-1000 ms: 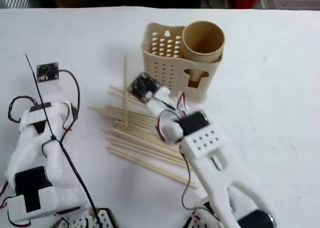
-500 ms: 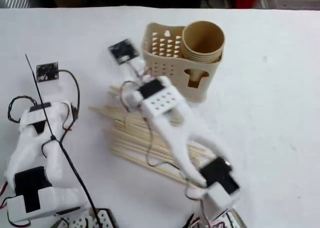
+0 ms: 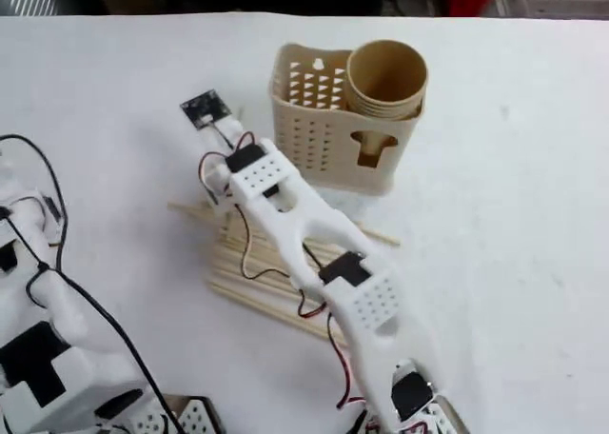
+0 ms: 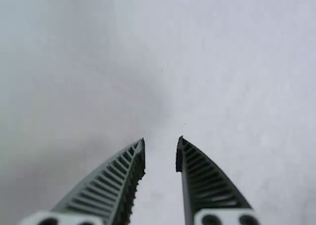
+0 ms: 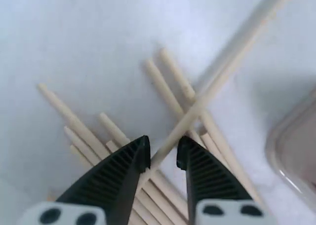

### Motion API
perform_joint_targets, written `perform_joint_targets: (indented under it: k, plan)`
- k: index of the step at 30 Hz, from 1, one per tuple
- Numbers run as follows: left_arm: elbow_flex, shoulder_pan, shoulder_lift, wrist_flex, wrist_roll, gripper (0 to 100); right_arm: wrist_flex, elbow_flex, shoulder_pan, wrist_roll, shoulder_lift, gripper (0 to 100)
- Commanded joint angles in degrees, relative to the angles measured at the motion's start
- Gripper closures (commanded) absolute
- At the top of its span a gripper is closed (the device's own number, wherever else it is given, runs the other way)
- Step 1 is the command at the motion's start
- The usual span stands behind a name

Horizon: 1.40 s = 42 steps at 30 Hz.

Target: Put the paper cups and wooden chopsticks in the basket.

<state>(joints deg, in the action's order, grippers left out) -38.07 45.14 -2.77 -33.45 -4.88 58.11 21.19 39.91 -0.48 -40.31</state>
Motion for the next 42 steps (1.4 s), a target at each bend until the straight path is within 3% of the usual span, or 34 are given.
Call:
perform_joint_targets:
  k: [1,11,21,26,33,38,42]
  plan:
    - [2.90,1.19,0.48,2.73,-5.01,88,-0.84,4.92,-0.48,-0.44,-2.51,96.4]
    - [2.99,0.92,4.18,5.98,-5.36,88,12.62,4.75,-5.67,0.09,2.95,98.2]
    - [2.99,0.92,4.97,6.07,-5.63,88,33.80,4.66,-1.45,14.77,24.84,98.2]
    - [7.21,0.22,4.88,-4.48,-5.71,88,39.43,4.57,-5.41,16.97,38.11,98.1]
    - [15.21,-6.64,4.88,-21.63,-5.45,88,22.81,3.43,-10.86,11.60,60.79,98.2]
    - [15.30,-13.05,4.88,-23.38,-5.27,88,1.10,-6.15,-12.53,4.13,61.85,98.2]
    - [13.19,-15.69,4.79,-23.47,-5.63,88,-19.65,-19.08,-13.14,3.78,63.87,98.2]
